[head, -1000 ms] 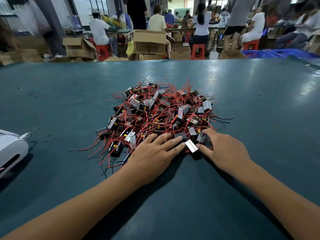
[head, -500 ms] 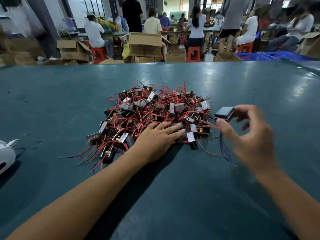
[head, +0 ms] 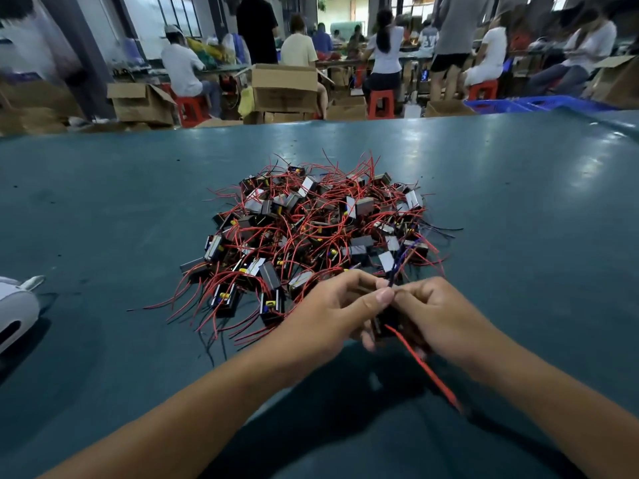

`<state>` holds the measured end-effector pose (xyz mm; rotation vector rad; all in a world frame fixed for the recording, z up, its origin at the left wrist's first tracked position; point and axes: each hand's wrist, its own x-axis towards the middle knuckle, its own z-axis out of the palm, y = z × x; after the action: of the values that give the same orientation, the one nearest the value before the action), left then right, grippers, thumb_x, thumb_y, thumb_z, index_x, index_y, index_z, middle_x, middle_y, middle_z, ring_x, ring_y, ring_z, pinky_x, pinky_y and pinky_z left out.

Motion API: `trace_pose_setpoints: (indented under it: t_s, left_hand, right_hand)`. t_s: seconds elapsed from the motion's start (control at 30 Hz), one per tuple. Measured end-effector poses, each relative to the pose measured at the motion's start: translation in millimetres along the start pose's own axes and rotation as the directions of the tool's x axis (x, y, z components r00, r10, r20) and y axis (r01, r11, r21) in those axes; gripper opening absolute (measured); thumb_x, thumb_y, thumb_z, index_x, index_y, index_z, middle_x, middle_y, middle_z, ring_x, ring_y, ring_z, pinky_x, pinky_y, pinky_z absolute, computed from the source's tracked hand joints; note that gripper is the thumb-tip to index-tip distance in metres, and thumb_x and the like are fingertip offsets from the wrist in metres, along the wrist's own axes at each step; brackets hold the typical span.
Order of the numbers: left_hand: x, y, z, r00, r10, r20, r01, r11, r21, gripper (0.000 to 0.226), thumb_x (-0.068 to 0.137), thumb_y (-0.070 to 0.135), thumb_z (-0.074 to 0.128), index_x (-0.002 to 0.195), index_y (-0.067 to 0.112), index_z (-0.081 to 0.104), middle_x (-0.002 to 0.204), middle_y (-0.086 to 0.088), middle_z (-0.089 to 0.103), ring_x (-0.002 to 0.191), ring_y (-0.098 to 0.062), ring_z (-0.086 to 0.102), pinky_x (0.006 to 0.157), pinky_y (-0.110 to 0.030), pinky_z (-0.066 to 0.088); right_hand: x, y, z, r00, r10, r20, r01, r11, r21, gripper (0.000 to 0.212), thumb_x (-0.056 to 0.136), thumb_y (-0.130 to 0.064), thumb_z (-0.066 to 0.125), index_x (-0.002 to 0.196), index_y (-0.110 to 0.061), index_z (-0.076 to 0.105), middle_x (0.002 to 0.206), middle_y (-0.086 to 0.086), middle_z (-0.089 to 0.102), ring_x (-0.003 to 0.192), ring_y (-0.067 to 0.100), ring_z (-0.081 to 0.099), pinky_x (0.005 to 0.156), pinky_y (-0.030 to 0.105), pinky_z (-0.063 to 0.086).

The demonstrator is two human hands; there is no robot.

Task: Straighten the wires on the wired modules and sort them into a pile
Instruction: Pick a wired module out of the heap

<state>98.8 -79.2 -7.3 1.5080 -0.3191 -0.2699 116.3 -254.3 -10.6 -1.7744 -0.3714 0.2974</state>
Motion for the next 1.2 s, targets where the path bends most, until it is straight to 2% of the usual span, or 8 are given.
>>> trace_pose_setpoints:
  t_s: [0.13, 0.27, 0.33, 0.43, 0.63, 0.8, 0.97, 1.2]
  left_hand:
    - [-3.8, -13.8, -7.8, 1.000, -0.014, -0.012, 0.013, 0.998, -0.055, 0.026, 0.082, 0.041, 0.072, 0.101, 0.022, 0.073, 0.093, -0.004, 0.071, 0.081, -0.013, 0.065, 0.067, -0.024, 0.056]
    - [-5.3, -18.0, -14.7, 1.000, 0.002, -0.007, -0.003, 0.988, -0.155, 0.024, 0.085, 0.036, 0.071, 0.105, 0.022, 0.075, 0.097, -0.001, 0.072, 0.084, -0.011, 0.066, 0.069, -0.026, 0.058]
    - [-4.4, -19.2, -15.6, 0.996, 0.036, -0.085, -0.049, 0.987, -0.150, 0.024, 0.085, 0.032, 0.072, 0.105, 0.019, 0.075, 0.096, -0.004, 0.072, 0.083, -0.012, 0.065, 0.064, -0.023, 0.054]
    - [-3.5, -21.7, -14.3, 0.975, 0.077, -0.206, -0.097, 0.992, -0.085, 0.031, 0.083, 0.028, 0.072, 0.108, 0.009, 0.070, 0.093, -0.007, 0.070, 0.076, -0.013, 0.061, 0.060, -0.022, 0.049]
    - [-4.7, -22.3, -13.0, 0.965, 0.097, -0.244, -0.117, 0.990, -0.072, 0.035, 0.081, 0.036, 0.075, 0.107, 0.014, 0.070, 0.092, -0.002, 0.071, 0.078, -0.012, 0.063, 0.064, -0.023, 0.051]
    - [-3.6, -17.7, -14.6, 0.976, 0.096, -0.193, -0.120, 0.985, -0.120, 0.023, 0.086, 0.035, 0.068, 0.107, 0.031, 0.077, 0.106, 0.004, 0.075, 0.088, -0.006, 0.069, 0.070, -0.021, 0.056]
    - [-2.7, -18.3, -17.8, 0.983, 0.075, -0.167, -0.099, 0.985, -0.142, 0.028, 0.089, 0.016, 0.064, 0.115, 0.018, 0.073, 0.116, -0.005, 0.074, 0.103, -0.015, 0.070, 0.080, -0.028, 0.058]
    - [-4.9, -18.2, -11.3, 0.972, 0.153, -0.176, -0.142, 0.987, 0.075, 0.030, 0.083, 0.013, 0.066, 0.113, 0.013, 0.070, 0.107, -0.005, 0.074, 0.093, -0.012, 0.068, 0.083, -0.027, 0.057]
  right_hand:
    - [-0.8, -1.4, 8.9, 0.999, 0.038, -0.026, -0.037, 0.998, 0.041, 0.066, 0.085, -0.050, 0.052, 0.078, 0.016, 0.050, 0.048, 0.007, 0.045, 0.036, 0.012, 0.040, 0.037, 0.020, 0.034]
    - [-0.4, 0.0, 9.5, 0.996, 0.085, -0.020, -0.083, 0.993, 0.083, 0.051, 0.082, -0.054, 0.054, 0.075, -0.004, 0.056, 0.050, 0.002, 0.048, 0.041, 0.017, 0.050, 0.038, 0.023, 0.038]
    - [-0.5, -2.5, 9.5, 0.995, 0.095, -0.015, -0.092, 0.986, 0.136, 0.040, 0.080, -0.052, 0.056, 0.075, -0.012, 0.058, 0.054, 0.003, 0.052, 0.046, 0.019, 0.055, 0.039, 0.025, 0.041]
    - [-0.8, -2.7, 10.1, 0.993, 0.111, 0.044, -0.117, 0.972, 0.204, 0.042, 0.080, -0.047, 0.059, 0.088, -0.006, 0.057, 0.068, 0.012, 0.062, 0.057, 0.024, 0.061, 0.043, 0.031, 0.049]
    - [-1.1, -1.4, 9.8, 0.991, 0.111, 0.072, -0.125, 0.962, 0.244, 0.032, 0.088, -0.024, 0.068, 0.110, -0.004, 0.056, 0.099, 0.030, 0.068, 0.078, 0.032, 0.067, 0.057, 0.036, 0.057]
    - [0.7, -2.5, 7.8, 0.995, 0.099, 0.024, -0.101, 0.925, 0.365, 0.028, 0.081, -0.017, 0.070, 0.101, -0.001, 0.058, 0.078, 0.019, 0.066, 0.062, 0.026, 0.064, 0.055, 0.031, 0.056]
    - [0.8, -1.6, 5.3, 0.997, 0.073, -0.034, -0.058, 0.948, 0.314, 0.009, 0.089, -0.006, 0.066, 0.096, -0.002, 0.062, 0.074, 0.016, 0.064, 0.061, 0.023, 0.061, 0.055, 0.032, 0.055]
    - [3.1, 2.1, 5.4, 0.992, 0.014, -0.124, 0.001, 0.993, 0.120, 0.005, 0.090, 0.000, 0.063, 0.089, -0.005, 0.064, 0.061, 0.008, 0.061, 0.052, 0.020, 0.059, 0.050, 0.032, 0.053]
